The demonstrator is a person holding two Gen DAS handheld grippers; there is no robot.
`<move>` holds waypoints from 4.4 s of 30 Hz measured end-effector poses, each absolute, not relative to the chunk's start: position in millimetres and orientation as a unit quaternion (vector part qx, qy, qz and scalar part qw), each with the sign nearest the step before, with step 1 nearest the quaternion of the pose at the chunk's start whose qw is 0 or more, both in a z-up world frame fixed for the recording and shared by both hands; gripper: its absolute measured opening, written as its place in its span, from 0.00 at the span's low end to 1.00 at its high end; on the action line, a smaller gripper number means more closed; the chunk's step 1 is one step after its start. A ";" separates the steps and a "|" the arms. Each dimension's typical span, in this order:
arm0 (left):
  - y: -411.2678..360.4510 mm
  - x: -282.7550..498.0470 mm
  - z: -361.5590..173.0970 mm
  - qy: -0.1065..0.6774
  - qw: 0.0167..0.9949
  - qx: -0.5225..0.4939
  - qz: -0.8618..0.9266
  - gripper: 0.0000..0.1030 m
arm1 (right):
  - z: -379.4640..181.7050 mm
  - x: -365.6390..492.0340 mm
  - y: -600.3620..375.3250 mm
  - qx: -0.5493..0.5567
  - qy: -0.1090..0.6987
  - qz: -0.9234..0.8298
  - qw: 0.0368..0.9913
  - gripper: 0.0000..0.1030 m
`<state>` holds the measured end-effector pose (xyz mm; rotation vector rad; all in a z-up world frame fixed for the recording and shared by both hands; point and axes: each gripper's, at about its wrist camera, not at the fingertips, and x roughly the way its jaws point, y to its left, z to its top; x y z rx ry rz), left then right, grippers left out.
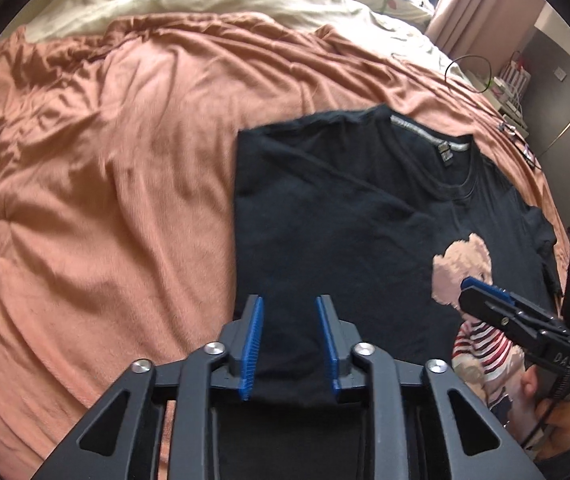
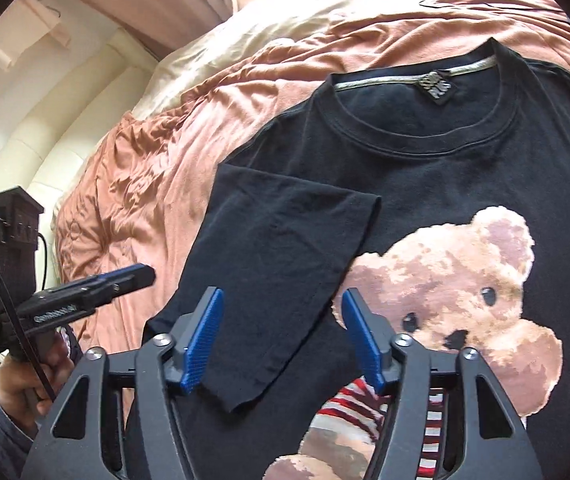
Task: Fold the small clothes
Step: 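Withdraw the left gripper and move the right gripper to the other sleeve side, then lower the right gripper onto the other side edge and close on it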
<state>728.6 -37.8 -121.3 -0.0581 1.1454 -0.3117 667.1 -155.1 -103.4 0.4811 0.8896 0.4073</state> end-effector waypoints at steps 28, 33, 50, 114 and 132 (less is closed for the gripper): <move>10.0 633.6 -110.9 0.539 0.833 -0.067 -0.101 0.22 | -76.5 615.9 -89.4 0.038 0.485 0.172 0.857 0.46; 8.2 605.3 -87.4 0.526 0.843 -0.059 -0.091 0.41 | -51.4 580.5 -101.6 0.033 0.474 0.159 0.865 0.46; -29.8 509.1 8.9 0.465 0.880 -0.044 -0.091 1.00 | 38.5 454.1 -166.6 0.045 0.410 0.105 0.905 1.00; -323.9 496.3 9.5 0.443 0.860 0.001 -0.253 0.97 | 42.1 343.7 -423.9 0.123 0.374 -0.026 0.919 1.00; -387.2 607.8 -59.2 0.481 0.833 0.006 -0.274 0.68 | -14.3 460.0 -484.9 0.200 0.399 -0.013 0.895 0.67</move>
